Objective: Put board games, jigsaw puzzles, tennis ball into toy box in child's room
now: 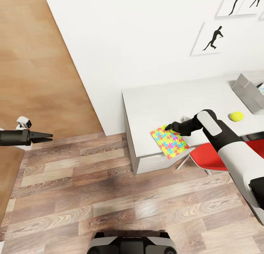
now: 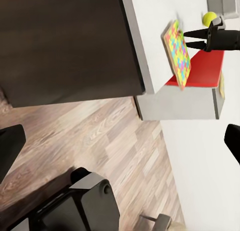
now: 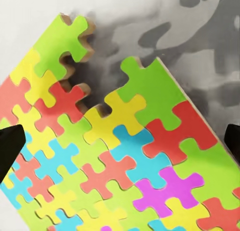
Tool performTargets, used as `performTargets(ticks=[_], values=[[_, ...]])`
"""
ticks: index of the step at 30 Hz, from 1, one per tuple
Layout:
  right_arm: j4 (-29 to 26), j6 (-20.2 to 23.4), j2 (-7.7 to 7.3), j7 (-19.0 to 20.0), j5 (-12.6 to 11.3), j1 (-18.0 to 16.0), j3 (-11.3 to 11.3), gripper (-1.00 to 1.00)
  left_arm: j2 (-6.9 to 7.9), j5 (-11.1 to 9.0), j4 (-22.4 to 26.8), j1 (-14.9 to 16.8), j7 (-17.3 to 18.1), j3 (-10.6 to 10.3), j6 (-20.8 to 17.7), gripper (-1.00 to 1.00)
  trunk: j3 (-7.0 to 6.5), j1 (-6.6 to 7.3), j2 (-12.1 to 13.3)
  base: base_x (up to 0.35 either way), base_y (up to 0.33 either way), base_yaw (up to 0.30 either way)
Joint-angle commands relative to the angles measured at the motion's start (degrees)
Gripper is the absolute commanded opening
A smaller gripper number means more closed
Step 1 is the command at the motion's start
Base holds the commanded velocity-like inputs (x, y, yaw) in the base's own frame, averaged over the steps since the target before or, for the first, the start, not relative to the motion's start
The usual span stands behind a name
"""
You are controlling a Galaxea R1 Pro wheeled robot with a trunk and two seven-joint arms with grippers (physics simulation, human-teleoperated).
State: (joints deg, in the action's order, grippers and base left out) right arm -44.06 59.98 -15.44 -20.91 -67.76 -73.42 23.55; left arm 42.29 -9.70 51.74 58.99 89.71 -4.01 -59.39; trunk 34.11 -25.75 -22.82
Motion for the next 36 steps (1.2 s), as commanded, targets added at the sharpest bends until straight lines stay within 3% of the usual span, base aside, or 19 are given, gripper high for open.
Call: performTargets(ticks=[1, 36], values=[[-0.06, 0.02, -0.06, -0.54, -0.62, -0.07, 0.27, 1.0, 0.07, -0.04, -0.04, 0.07, 0.29, -0.21, -0.61, 1.0, 0.09, -0.03, -0.1, -0.01, 0.143, 0.0], [-0.06, 0.02, -0.16, -0.45, -0.76, -0.05, 0.28, 1.0, -0.02, -0.03, -0.05, 0.07, 0.29, -0.21, -0.61, 1.0, 0.09, -0.03, -0.1, -0.025, 0.051, 0.0]])
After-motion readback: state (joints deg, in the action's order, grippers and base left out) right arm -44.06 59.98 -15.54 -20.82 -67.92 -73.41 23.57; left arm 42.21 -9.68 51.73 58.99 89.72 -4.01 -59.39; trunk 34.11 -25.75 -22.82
